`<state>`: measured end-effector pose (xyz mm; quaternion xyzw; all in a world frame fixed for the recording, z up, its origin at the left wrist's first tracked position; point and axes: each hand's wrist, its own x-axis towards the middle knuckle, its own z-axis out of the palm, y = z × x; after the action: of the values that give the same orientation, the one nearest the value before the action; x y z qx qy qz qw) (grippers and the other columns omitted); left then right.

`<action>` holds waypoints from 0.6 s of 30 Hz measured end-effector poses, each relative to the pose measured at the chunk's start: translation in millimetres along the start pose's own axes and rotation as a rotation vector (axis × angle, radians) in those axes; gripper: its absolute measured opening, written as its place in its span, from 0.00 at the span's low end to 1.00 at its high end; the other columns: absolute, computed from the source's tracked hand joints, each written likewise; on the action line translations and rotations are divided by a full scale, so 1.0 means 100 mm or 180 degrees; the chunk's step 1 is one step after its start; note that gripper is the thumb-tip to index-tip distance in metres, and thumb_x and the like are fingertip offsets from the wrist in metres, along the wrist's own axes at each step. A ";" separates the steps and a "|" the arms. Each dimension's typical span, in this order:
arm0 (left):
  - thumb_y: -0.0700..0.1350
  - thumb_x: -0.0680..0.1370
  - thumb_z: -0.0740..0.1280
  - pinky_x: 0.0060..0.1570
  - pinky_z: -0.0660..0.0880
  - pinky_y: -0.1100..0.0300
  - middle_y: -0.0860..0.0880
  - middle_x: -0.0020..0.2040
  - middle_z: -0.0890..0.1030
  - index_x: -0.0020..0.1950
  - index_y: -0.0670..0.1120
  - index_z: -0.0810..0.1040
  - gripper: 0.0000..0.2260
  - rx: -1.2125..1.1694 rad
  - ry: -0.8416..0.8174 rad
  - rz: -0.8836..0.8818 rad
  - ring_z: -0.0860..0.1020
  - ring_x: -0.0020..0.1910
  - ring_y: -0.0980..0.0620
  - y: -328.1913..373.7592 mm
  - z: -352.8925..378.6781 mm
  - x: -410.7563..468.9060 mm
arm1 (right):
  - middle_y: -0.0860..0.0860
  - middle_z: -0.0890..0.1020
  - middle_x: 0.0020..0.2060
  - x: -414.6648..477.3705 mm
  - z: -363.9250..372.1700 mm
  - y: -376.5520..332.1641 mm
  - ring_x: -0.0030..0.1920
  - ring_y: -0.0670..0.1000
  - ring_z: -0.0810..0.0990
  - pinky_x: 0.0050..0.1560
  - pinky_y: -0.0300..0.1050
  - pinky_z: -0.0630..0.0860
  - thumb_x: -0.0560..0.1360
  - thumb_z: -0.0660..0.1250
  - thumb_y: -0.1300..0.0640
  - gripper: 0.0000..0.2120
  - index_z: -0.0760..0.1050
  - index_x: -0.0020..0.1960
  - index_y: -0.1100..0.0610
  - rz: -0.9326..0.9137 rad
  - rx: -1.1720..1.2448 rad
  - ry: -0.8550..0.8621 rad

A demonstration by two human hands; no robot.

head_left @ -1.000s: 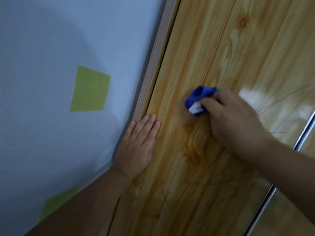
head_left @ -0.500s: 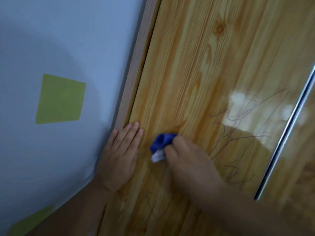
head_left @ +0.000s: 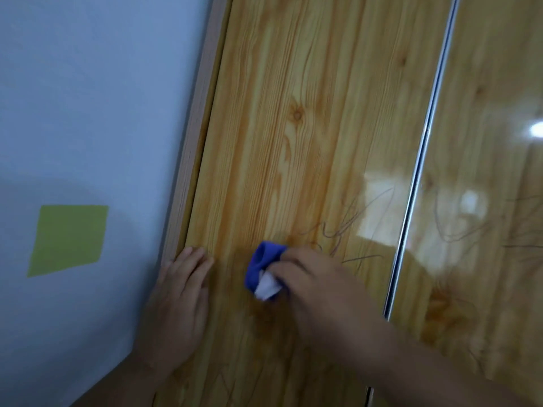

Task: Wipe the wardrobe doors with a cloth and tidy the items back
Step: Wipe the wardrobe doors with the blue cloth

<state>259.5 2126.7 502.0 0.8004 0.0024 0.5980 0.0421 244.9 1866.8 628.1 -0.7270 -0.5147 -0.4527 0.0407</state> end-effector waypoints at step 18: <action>0.54 0.88 0.45 0.84 0.44 0.52 0.51 0.85 0.54 0.85 0.51 0.51 0.24 0.0062 0.0147 0.0667 0.49 0.85 0.52 0.34 0.14 1.13 | 0.53 0.78 0.41 0.22 0.23 0.38 0.41 0.54 0.77 0.36 0.45 0.74 0.71 0.69 0.64 0.06 0.81 0.47 0.58 0.0343 -0.0667 0.0418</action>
<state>304.0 2097.9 608.4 0.7826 -0.0745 0.6174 -0.0285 289.8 1877.0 645.8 -0.7227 -0.4210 -0.5477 0.0224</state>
